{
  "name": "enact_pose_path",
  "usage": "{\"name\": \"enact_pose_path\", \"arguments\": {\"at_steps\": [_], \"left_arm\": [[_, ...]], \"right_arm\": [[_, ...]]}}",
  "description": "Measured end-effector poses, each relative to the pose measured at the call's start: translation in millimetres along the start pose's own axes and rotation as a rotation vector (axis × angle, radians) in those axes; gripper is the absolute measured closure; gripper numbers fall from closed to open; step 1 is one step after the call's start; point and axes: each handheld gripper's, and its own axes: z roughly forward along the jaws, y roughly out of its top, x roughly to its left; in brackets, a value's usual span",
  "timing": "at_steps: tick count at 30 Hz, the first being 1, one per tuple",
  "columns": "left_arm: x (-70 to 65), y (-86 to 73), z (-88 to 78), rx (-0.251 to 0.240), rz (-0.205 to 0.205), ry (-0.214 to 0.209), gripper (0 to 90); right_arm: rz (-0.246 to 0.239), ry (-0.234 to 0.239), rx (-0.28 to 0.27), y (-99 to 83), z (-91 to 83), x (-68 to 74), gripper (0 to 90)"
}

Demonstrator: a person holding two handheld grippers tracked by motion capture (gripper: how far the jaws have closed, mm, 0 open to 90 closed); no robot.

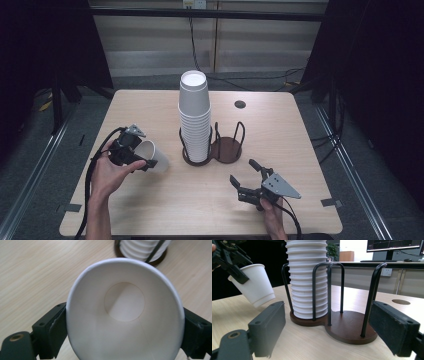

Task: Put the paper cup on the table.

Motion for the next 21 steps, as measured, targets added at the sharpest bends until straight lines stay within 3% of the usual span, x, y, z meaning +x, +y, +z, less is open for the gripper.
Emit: {"name": "enact_pose_path", "arguments": {"at_steps": [4, 6, 7, 10, 11, 13, 16, 18, 21], "left_arm": [[6.7, 4.3, -1.6, 0.017, -0.002, -0.002, 10.8], [9.2, 6.8, -0.3, 0.047, 0.0, 0.027, 10.8], [10.2, 8.2, 1.7, 0.085, -0.001, 0.047, 10.8], [15.1, 9.7, 5.2, 0.113, -0.013, 0.038, 10.7], [15.8, 10.2, 5.8, 0.123, -0.02, 0.053, 10.7], [18.3, 11.9, 6.2, 0.148, -0.013, 0.073, 10.6], [21.6, 15.8, 10.2, 0.186, -0.001, 0.061, 10.4], [22.4, 17.9, 12.8, 0.213, -0.001, 0.098, 10.3], [23.1, 20.9, 14.0, 0.215, -0.001, 0.079, 9.9]], "right_arm": [[0.002, 0.001, -0.006, -0.3, -0.7, 0.3, 13.5], [-0.006, 0.0, -0.008, -0.3, -0.8, 0.6, 13.5], [-0.007, 0.001, -0.008, -0.4, -0.9, 0.8, 13.5], [-0.01, -0.003, -0.011, -0.4, -0.9, 1.1, 13.6], [-0.01, -0.003, -0.011, -0.4, -0.8, 1.1, 13.7], [-0.013, -0.004, -0.008, -0.3, -0.7, 1.4, 13.9], [-0.012, -0.003, -0.008, -0.3, -0.7, 1.3, 14.1], [-0.012, -0.004, -0.008, -0.3, -0.7, 1.3, 14.1], [-0.012, -0.001, -0.009, -0.3, -0.8, 1.2, 14.2]]}}
